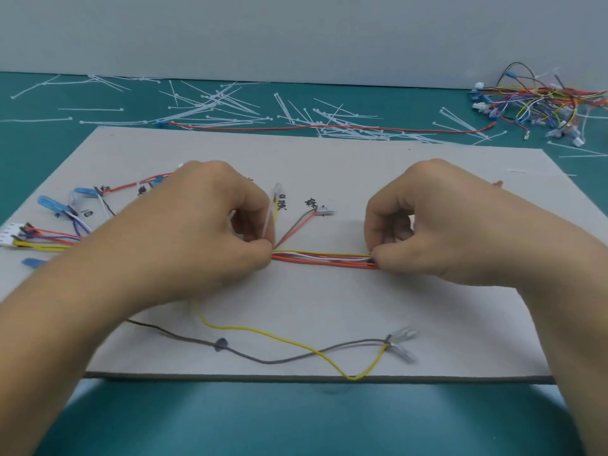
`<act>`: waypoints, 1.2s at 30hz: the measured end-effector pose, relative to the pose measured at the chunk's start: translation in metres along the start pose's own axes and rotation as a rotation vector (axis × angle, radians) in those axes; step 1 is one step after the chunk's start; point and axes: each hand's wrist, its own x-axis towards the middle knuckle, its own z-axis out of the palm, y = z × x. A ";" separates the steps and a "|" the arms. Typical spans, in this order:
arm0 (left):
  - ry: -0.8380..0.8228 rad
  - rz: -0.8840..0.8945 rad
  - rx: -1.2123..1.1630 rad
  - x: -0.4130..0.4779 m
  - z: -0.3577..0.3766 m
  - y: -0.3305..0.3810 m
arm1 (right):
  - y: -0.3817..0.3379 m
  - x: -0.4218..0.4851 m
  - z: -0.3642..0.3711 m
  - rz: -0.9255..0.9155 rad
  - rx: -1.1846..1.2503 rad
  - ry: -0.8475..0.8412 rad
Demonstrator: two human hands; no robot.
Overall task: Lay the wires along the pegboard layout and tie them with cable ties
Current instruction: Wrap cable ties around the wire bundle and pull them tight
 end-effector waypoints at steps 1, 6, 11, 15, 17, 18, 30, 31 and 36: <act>-0.011 -0.009 0.019 -0.001 -0.005 -0.004 | -0.004 0.002 0.004 -0.029 -0.003 0.014; -0.072 0.003 0.123 -0.003 -0.022 -0.014 | -0.014 0.008 0.017 -0.118 0.014 0.032; -0.115 0.035 0.150 -0.003 -0.027 -0.019 | -0.011 0.009 0.021 -0.147 0.046 0.022; -0.109 0.056 0.166 -0.004 -0.027 -0.025 | -0.010 0.010 0.021 -0.146 0.054 0.003; -0.105 0.062 0.158 -0.004 -0.027 -0.028 | -0.010 0.010 0.019 -0.146 0.064 -0.014; -0.102 0.067 0.152 -0.003 -0.026 -0.030 | -0.010 0.011 0.019 -0.148 0.065 -0.023; 0.034 0.184 -0.017 -0.003 -0.001 -0.004 | -0.013 0.012 0.004 0.032 0.156 -0.142; 0.045 0.209 -0.030 -0.002 0.003 -0.001 | -0.011 0.012 -0.001 0.073 0.183 -0.133; 0.024 0.307 -0.045 0.002 0.017 0.002 | -0.006 0.033 -0.017 0.205 0.040 -0.065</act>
